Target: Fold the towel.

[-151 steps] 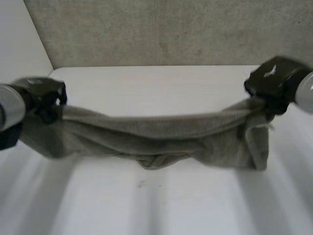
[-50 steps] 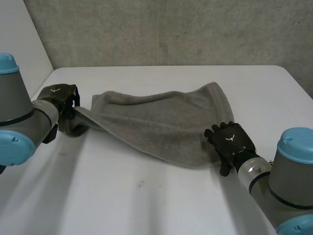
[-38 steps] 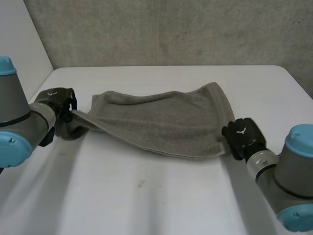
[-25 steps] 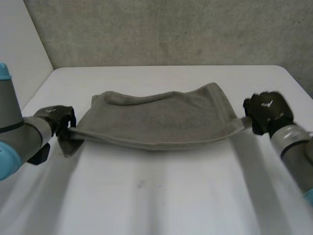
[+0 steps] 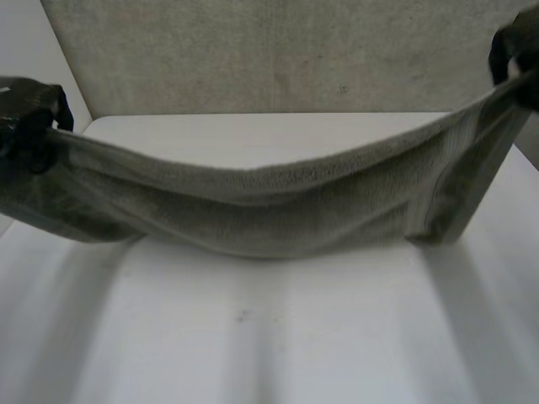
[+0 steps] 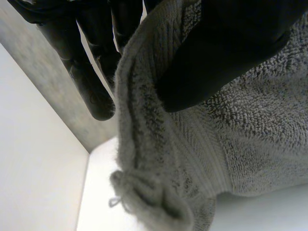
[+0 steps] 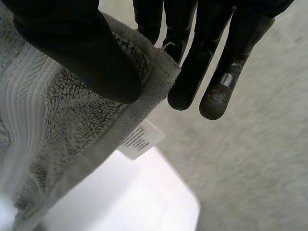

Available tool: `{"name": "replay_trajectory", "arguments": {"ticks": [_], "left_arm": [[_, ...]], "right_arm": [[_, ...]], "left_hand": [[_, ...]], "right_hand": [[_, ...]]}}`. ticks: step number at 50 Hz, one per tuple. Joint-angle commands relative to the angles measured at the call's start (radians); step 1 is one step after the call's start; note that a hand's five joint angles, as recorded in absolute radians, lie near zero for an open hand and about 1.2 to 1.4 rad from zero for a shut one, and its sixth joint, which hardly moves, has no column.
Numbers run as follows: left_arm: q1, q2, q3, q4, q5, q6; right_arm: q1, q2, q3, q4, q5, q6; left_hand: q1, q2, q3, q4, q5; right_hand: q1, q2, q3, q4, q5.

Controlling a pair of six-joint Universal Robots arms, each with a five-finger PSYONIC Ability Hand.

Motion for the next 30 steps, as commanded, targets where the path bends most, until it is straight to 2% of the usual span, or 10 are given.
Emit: {"name": "replay_trajectory", "arguments": {"ticks": [1,6,8,11,13,17,21,22,24,30], "left_arm": [[-0.001,-0.214,0.001,-0.005,0.002,0.004],[-0.004,-0.395,0.076,0.000,0.001,0.004],[-0.004,-0.454,0.132,0.000,0.003,0.004],[-0.009,-0.558,0.271,0.002,0.004,0.001],[-0.010,-0.595,0.356,0.006,0.004,0.001],[-0.024,-0.655,0.657,0.067,0.012,-0.015],[-0.042,-0.649,0.887,0.207,0.019,-0.085],[-0.042,-0.649,0.888,0.207,0.019,-0.085],[-0.046,-0.637,0.929,0.252,0.018,-0.127],[-0.046,-0.557,0.894,0.301,0.021,-0.271]], "right_arm": [[0.035,0.177,0.086,0.006,0.019,-0.064],[0.053,0.346,0.057,-0.021,0.063,-0.062],[0.072,0.433,-0.008,-0.110,0.120,-0.049],[0.086,0.461,-0.047,-0.172,0.151,-0.039],[0.099,0.484,-0.120,-0.315,0.192,-0.001],[0.103,0.470,-0.178,-0.480,0.198,0.076],[0.100,0.351,-0.182,-0.749,0.203,0.218],[0.100,0.351,-0.182,-0.750,0.203,0.218],[0.098,0.267,-0.136,-0.892,0.209,0.272],[0.096,0.206,-0.064,-0.900,0.191,0.270]], "left_hand": [[0.205,0.177,0.179,0.179,0.187],[0.205,0.177,0.179,0.179,0.187],[0.205,0.177,0.179,0.179,0.187],[0.205,0.177,0.179,0.179,0.187],[0.205,0.177,0.179,0.179,0.187],[0.205,0.177,0.179,0.179,0.187],[0.205,0.177,0.179,0.179,0.187],[0.205,0.177,0.179,0.179,0.187],[0.205,0.177,0.179,0.179,0.187],[0.205,0.177,0.179,0.179,0.187]], "right_hand": [[0.004,0.183,0.182,0.179,0.185],[0.004,0.183,0.182,0.179,0.185],[0.004,0.183,0.182,0.179,0.185],[0.004,0.183,0.182,0.179,0.185],[0.004,0.183,0.182,0.179,0.185],[0.004,0.183,0.182,0.179,0.185],[0.004,0.183,0.182,0.179,0.185],[0.004,0.183,0.182,0.179,0.185],[0.004,0.183,0.182,0.179,0.185],[0.004,0.183,0.182,0.179,0.185]]}}
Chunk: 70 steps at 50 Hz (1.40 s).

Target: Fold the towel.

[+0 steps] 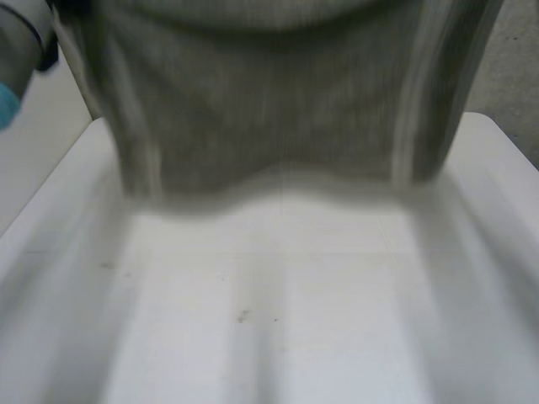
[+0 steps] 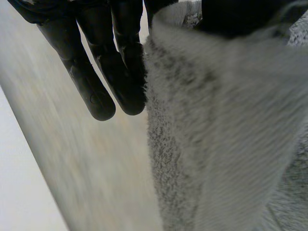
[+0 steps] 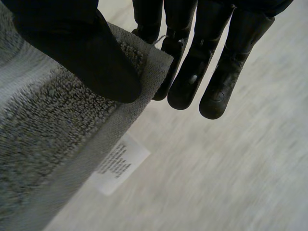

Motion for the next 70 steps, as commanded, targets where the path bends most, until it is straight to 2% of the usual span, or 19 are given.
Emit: {"name": "replay_trajectory", "arguments": {"ticks": [1,8,12,13,18,21,25,30,35,37,40,47,51,55,60,62,64,69,70], "left_arm": [[0.000,0.091,-0.064,0.057,0.004,-0.160],[0.017,0.104,-0.345,0.012,0.024,-0.154],[0.024,0.090,-0.584,0.041,0.056,-0.125],[0.024,0.090,-0.584,0.042,0.056,-0.125],[0.027,0.007,-0.835,0.187,0.073,-0.009],[0.027,-0.012,-0.888,0.230,0.073,0.027],[0.029,-0.030,-1.001,0.334,0.071,0.120],[0.056,0.019,-1.077,0.356,0.065,0.162],[0.072,0.120,-1.164,0.351,0.068,0.168],[0.072,0.160,-1.197,0.345,0.070,0.172],[0.075,0.243,-1.269,0.312,0.068,0.191],[0.073,0.424,-1.448,0.140,0.070,0.326],[0.073,0.473,-1.488,0.081,0.070,0.372],[0.070,0.507,-1.482,0.020,0.076,0.393],[0.072,0.489,-1.404,0.031,0.077,0.390],[0.069,0.467,-1.361,0.040,0.077,0.389],[0.063,0.418,-1.313,0.058,0.077,0.389],[0.032,0.164,-1.033,0.188,0.065,0.381],[0.032,0.163,-1.032,0.189,0.065,0.381]], "right_arm": [[-0.004,-0.106,0.118,-0.041,-0.033,0.028],[-0.005,-0.041,0.256,0.163,-0.155,-0.030],[0.002,0.015,0.321,0.178,-0.162,-0.084],[0.004,0.042,0.355,0.180,-0.159,-0.105],[0.005,0.166,0.433,0.175,-0.156,-0.153],[0.004,0.229,0.454,0.181,-0.147,-0.156],[-0.004,0.236,0.471,0.186,-0.132,-0.156],[-0.010,0.156,0.502,0.227,-0.124,-0.167],[-0.019,0.061,0.531,0.375,-0.127,-0.231],[-0.038,0.000,0.557,0.524,-0.130,-0.326],[-0.077,-0.055,0.602,0.656,-0.132,-0.442],[-0.142,-0.166,0.688,0.760,-0.139,-0.610],[-0.173,-0.252,0.715,0.763,-0.141,-0.631],[-0.182,-0.266,0.718,0.757,-0.150,-0.630],[-0.173,-0.250,0.705,0.695,-0.193,-0.602],[-0.170,-0.223,0.697,0.643,-0.199,-0.564],[-0.167,-0.111,0.648,0.529,-0.198,-0.456],[-0.118,0.037,0.538,0.401,-0.178,-0.320],[-0.117,0.038,0.537,0.401,-0.178,-0.320]], "left_hand": [[0.205,0.177,0.178,0.179,0.187],[0.205,0.177,0.178,0.179,0.187],[0.205,0.177,0.178,0.179,0.187],[0.205,0.177,0.178,0.179,0.187],[0.205,0.177,0.178,0.179,0.187],[0.205,0.177,0.178,0.179,0.187],[0.205,0.177,0.178,0.179,0.187],[0.205,0.177,0.178,0.179,0.187],[0.205,0.177,0.178,0.179,0.187],[0.205,0.177,0.178,0.179,0.187],[0.205,0.177,0.178,0.179,0.187],[0.205,0.177,0.178,0.179,0.187],[0.205,0.177,0.178,0.179,0.187],[0.205,0.177,0.178,0.179,0.187],[0.205,0.177,0.178,0.179,0.187],[0.205,0.177,0.178,0.179,0.187],[0.205,0.177,0.178,0.179,0.187],[0.205,0.177,0.178,0.179,0.187],[0.205,0.177,0.178,0.179,0.187]], "right_hand": [[0.004,0.183,0.181,0.179,0.185],[0.004,0.183,0.181,0.179,0.185],[0.004,0.183,0.181,0.179,0.185],[0.004,0.183,0.181,0.179,0.185],[0.004,0.183,0.181,0.179,0.185],[0.004,0.183,0.181,0.179,0.185],[0.004,0.183,0.181,0.179,0.185],[0.004,0.183,0.181,0.179,0.185],[0.004,0.183,0.181,0.179,0.185],[0.004,0.183,0.181,0.179,0.185],[0.004,0.183,0.181,0.179,0.185],[0.004,0.183,0.181,0.179,0.185],[0.004,0.183,0.181,0.179,0.185],[0.004,0.183,0.181,0.179,0.185],[0.004,0.183,0.181,0.179,0.185],[0.004,0.183,0.181,0.179,0.185],[0.004,0.183,0.181,0.179,0.185],[0.004,0.183,0.181,0.179,0.185],[0.004,0.183,0.181,0.179,0.185]]}}
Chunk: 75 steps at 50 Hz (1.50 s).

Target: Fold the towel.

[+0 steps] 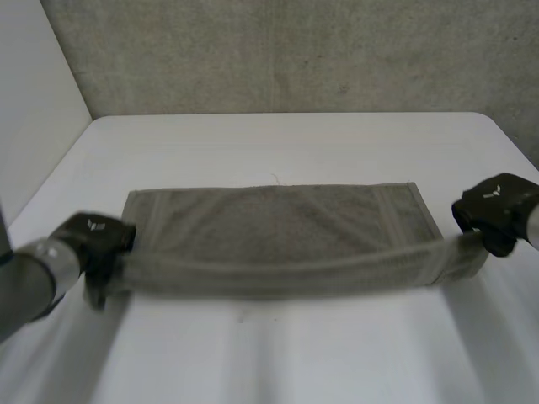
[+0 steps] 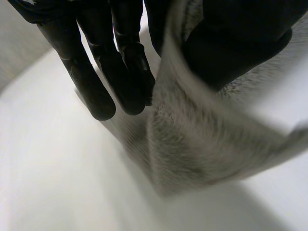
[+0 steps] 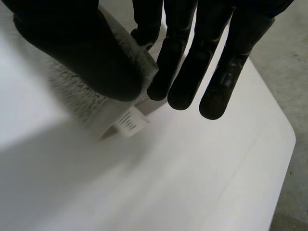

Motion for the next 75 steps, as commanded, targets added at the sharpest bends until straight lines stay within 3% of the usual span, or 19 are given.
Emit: {"name": "replay_trajectory", "arguments": {"ticks": [1,5,10,15,32,35,36,37,38,39,40,41,51,59,64,69,75], "left_arm": [[-0.034,-0.318,0.357,0.144,-0.015,-0.013],[-0.051,-0.442,0.505,0.152,-0.018,-0.014],[-0.054,-0.584,0.691,0.150,-0.036,-0.046],[-0.056,-0.714,0.856,0.147,-0.068,-0.068],[-0.057,-0.845,1.010,0.156,-0.064,-0.068],[-0.057,-0.862,1.028,0.156,-0.064,-0.068],[-0.057,-0.866,1.034,0.156,-0.062,-0.068],[-0.057,-0.866,1.035,0.156,-0.062,-0.068],[-0.057,-0.871,1.041,0.158,-0.061,-0.068],[-0.057,-0.877,1.050,0.159,-0.061,-0.066],[-0.057,-0.877,1.050,0.159,-0.061,-0.066],[-0.057,-0.880,1.062,0.162,-0.062,-0.066],[-0.057,-0.834,1.084,0.167,-0.061,-0.089],[-0.057,-0.715,1.047,0.158,-0.054,-0.206],[-0.056,-0.665,1.004,0.168,0.022,-0.244],[-0.046,-0.685,1.010,0.164,0.165,-0.237],[-0.029,-0.704,1.013,0.124,0.242,-0.217]], "right_arm": [[0.079,0.252,-0.178,-0.220,0.041,0.218],[0.130,0.406,-0.327,-0.338,0.141,0.276],[0.150,0.515,-0.430,-0.441,0.195,0.282],[0.173,0.595,-0.499,-0.498,0.198,0.281],[0.179,0.735,-0.622,-0.578,0.204,0.238],[0.177,0.738,-0.622,-0.578,0.204,0.230],[0.177,0.739,-0.624,-0.578,0.204,0.229],[0.179,0.741,-0.624,-0.578,0.204,0.229],[0.179,0.741,-0.624,-0.578,0.204,0.229],[0.180,0.741,-0.624,-0.578,0.204,0.229],[0.180,0.741,-0.624,-0.578,0.204,0.229],[0.187,0.735,-0.621,-0.581,0.200,0.227],[0.197,0.643,-0.592,-0.581,0.212,0.250],[0.200,0.500,-0.455,-0.578,0.207,0.278],[0.211,0.434,-0.383,-0.578,0.204,0.278],[0.211,0.394,-0.331,-0.575,0.204,0.278],[0.213,0.385,-0.291,-0.567,0.206,0.278]], "left_hand": [[0.205,0.177,0.178,0.178,0.187],[0.205,0.177,0.178,0.178,0.187],[0.205,0.177,0.178,0.178,0.187],[0.205,0.177,0.178,0.178,0.187],[0.205,0.177,0.178,0.178,0.187],[0.155,0.128,0.129,0.129,0.137],[-0.016,-0.044,-0.043,-0.043,-0.034],[-0.018,-0.046,-0.044,-0.044,-0.036],[-0.407,-0.435,-0.434,-0.434,-0.426],[-0.835,-0.863,-0.862,-0.862,-0.854],[-0.840,-0.868,-0.866,-0.866,-0.858],[-0.997,-1.025,-1.023,-1.023,-1.015],[-1.007,-1.035,-1.034,-1.034,-1.026],[-1.013,-1.041,-1.040,-1.040,-1.031],[-1.004,-1.032,-1.031,-1.031,-1.023],[-0.975,-1.003,-1.002,-1.001,-0.993],[-0.898,-0.926,-0.925,-0.925,-0.917]], "right_hand": [[0.003,0.182,0.181,0.179,0.184],[0.003,0.182,0.181,0.179,0.184],[0.003,0.182,0.181,0.179,0.184],[0.003,0.182,0.181,0.179,0.184],[0.003,0.182,0.181,0.179,0.184],[0.003,0.182,0.181,0.179,0.184],[0.003,0.182,0.181,0.179,0.184],[-0.420,-0.241,-0.242,-0.245,-0.239],[-0.424,-0.245,-0.246,-0.249,-0.243],[-1.218,-1.040,-1.040,-1.043,-1.037],[-1.218,-1.040,-1.040,-1.043,-1.037],[-1.218,-1.040,-1.040,-1.043,-1.037],[-1.218,-1.040,-1.040,-1.043,-1.037],[-1.218,-1.040,-1.040,-1.043,-1.037],[-1.218,-1.040,-1.040,-1.043,-1.037],[-1.218,-1.040,-1.040,-1.043,-1.037],[-1.218,-1.040,-1.040,-1.043,-1.037]]}}
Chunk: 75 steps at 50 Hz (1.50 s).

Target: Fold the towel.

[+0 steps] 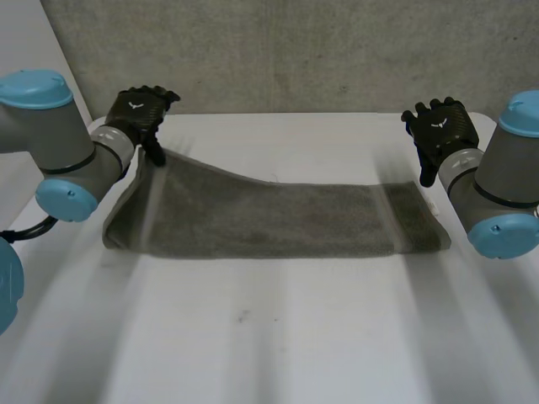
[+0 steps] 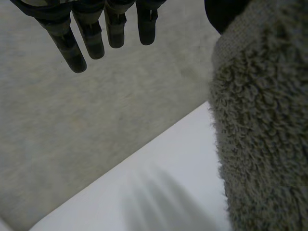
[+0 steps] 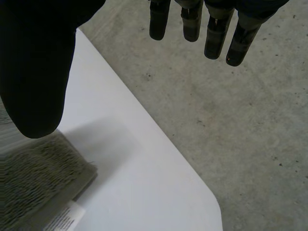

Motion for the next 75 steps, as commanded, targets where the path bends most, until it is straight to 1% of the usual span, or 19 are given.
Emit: {"name": "replay_trajectory", "arguments": {"ticks": [1,5,8,16,18,24,26,27,29,35,41,46,48,51,53,54,56,64,75], "left_arm": [[0.025,-0.033,0.009,-0.069,0.130,0.024],[0.045,-0.073,0.042,-0.148,0.207,0.016],[0.048,-0.089,0.052,-0.154,0.209,0.019],[0.092,-0.118,0.077,-0.139,0.121,0.041],[0.111,-0.118,0.080,-0.125,0.077,0.079],[0.124,-0.118,0.079,-0.120,0.055,0.170],[0.140,-0.118,0.088,-0.097,0.055,0.241],[0.140,-0.118,0.088,-0.097,0.055,0.242],[0.144,-0.122,0.092,-0.023,0.054,0.284],[0.144,-0.136,0.080,0.094,0.060,0.298],[0.141,-0.144,0.071,0.107,0.068,0.288],[0.143,-0.147,0.054,0.085,0.144,0.263],[0.143,-0.150,0.051,0.032,0.212,0.243],[0.144,-0.150,0.059,-0.008,0.233,0.229],[0.149,-0.147,0.068,-0.104,0.261,0.170],[0.149,-0.147,0.068,-0.105,0.261,0.170],[0.152,-0.145,0.095,-0.192,0.279,0.090],[0.164,-0.129,0.115,-0.271,0.292,-0.060],[0.169,-0.078,0.029,-0.260,0.258,-0.061]], "right_arm": [[0.001,-0.012,0.045,0.005,0.001,-0.001],[0.001,-0.011,0.055,0.005,0.001,-0.001],[0.001,-0.009,0.064,0.006,0.003,-0.001],[0.001,-0.025,0.099,0.008,0.003,-0.007],[0.001,-0.026,0.102,0.008,0.001,-0.009],[0.001,-0.029,0.110,0.009,0.003,-0.007],[0.002,-0.031,0.114,0.009,0.003,-0.007],[0.002,-0.032,0.120,0.009,0.003,-0.009],[0.002,-0.035,0.128,0.009,0.003,-0.007],[0.007,-0.052,0.156,0.009,0.004,-0.007],[0.013,-0.066,0.173,0.009,0.007,-0.009],[0.013,-0.068,0.177,0.009,0.007,-0.009],[0.013,-0.069,0.177,0.009,0.007,-0.009],[0.013,-0.075,0.185,0.009,0.007,-0.009],[0.013,-0.077,0.190,0.009,0.007,-0.009],[0.013,-0.077,0.193,0.009,0.007,-0.009],[0.013,-0.077,0.194,0.009,0.007,-0.009],[0.013,-0.080,0.208,0.009,0.003,-0.009],[0.002,-0.107,0.229,0.009,0.001,0.003]], "left_hand": [[0.103,0.097,0.098,0.104,0.091],[0.091,0.085,0.086,0.092,0.080],[0.088,0.082,0.083,0.089,0.077],[0.088,0.082,0.083,0.089,0.077],[0.085,0.079,0.081,0.086,0.074],[0.053,0.047,0.048,0.054,0.041],[0.053,0.047,0.048,0.054,0.041],[0.053,0.047,0.048,0.054,0.041],[0.059,0.053,0.054,0.060,0.047],[0.065,0.059,0.060,0.066,0.053],[0.053,0.047,0.048,0.054,0.041],[0.071,0.065,0.066,0.071,0.059],[0.074,0.068,0.069,0.074,0.062],[0.071,0.065,0.066,0.071,0.059],[0.068,0.062,0.063,0.069,0.056],[0.068,0.062,0.063,0.068,0.056],[0.062,0.056,0.057,0.063,0.050],[0.036,0.029,0.031,0.036,0.024],[0.009,0.003,0.004,0.010,-0.003]], "right_hand": [[-0.008,0.005,0.005,0.000,-0.051],[-0.008,0.005,0.005,0.000,-0.051],[-0.008,0.005,0.005,0.000,-0.051],[-0.008,0.005,0.005,0.000,-0.051],[-0.008,0.005,0.005,0.000,-0.051],[-0.008,0.005,0.005,0.000,-0.051],[-0.008,0.005,0.005,0.000,-0.051],[-0.008,0.005,0.005,0.000,-0.051],[-0.008,0.005,0.005,0.000,-0.051],[-0.008,0.005,0.005,0.000,-0.051],[-0.008,0.005,0.005,0.000,-0.051],[-0.008,0.005,0.005,0.000,-0.051],[-0.008,0.005,0.005,0.000,-0.051],[-0.008,0.005,0.005,0.000,-0.051],[-0.008,0.005,0.005,0.000,-0.051],[-0.008,0.005,0.005,0.000,-0.051],[-0.008,0.005,0.005,0.000,-0.051],[-0.008,0.005,0.005,0.000,-0.051],[-0.008,0.005,0.005,0.000,-0.051]]}}
